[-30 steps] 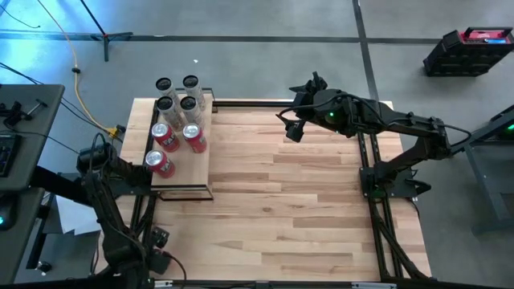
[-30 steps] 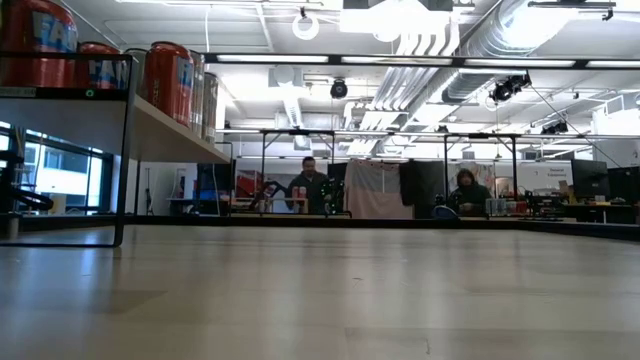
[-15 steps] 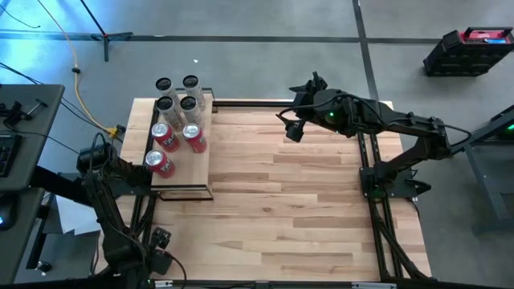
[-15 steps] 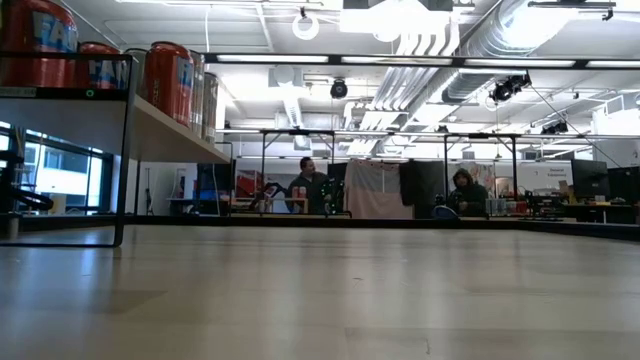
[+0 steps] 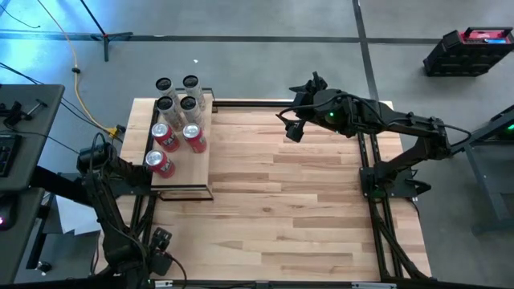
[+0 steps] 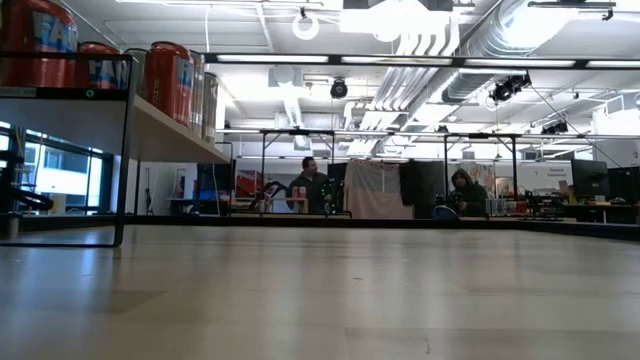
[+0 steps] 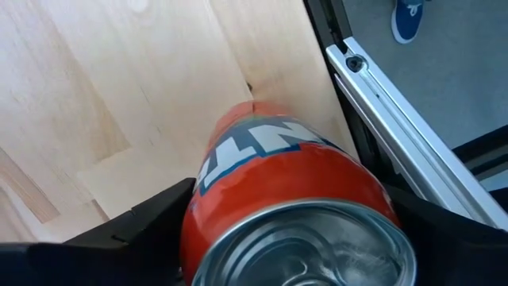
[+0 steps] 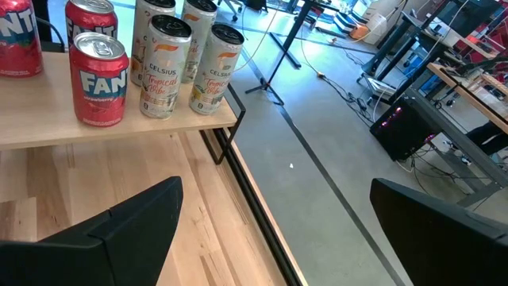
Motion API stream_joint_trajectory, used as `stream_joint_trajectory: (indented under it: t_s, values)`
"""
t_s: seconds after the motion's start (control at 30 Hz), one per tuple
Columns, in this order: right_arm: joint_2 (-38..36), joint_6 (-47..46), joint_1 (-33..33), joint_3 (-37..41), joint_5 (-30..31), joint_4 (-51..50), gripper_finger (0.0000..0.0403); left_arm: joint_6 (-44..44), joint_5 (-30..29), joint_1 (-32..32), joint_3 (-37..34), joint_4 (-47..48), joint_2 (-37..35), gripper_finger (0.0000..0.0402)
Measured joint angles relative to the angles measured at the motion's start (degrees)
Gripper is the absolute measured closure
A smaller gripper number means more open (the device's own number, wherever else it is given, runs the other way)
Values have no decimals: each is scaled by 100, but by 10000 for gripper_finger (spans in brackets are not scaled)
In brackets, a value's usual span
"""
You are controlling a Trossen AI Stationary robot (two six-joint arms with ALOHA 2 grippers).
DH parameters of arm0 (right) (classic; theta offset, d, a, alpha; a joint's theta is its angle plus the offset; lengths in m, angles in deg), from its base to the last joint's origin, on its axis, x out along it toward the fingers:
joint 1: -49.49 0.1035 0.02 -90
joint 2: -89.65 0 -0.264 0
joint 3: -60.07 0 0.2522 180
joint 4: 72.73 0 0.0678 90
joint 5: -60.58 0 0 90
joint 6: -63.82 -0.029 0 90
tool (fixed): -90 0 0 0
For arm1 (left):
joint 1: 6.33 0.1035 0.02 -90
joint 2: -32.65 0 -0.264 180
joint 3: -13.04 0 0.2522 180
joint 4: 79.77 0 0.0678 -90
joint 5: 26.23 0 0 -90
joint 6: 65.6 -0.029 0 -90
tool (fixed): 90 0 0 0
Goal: Place canned beverage on shelf
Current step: Put the red soda can on the shelf aligned with the other red soda can
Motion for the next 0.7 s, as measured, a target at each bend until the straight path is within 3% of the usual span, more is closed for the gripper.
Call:
stream_joint_trajectory:
  t_s: [0.4,0.7]
  values:
    - [-1,0,0,0,0,0,11,248,-8,92,-2,-67,-43,97]
    - [-2,0,0,0,0,0,11,875,-45,548,-2,85,-965,99]
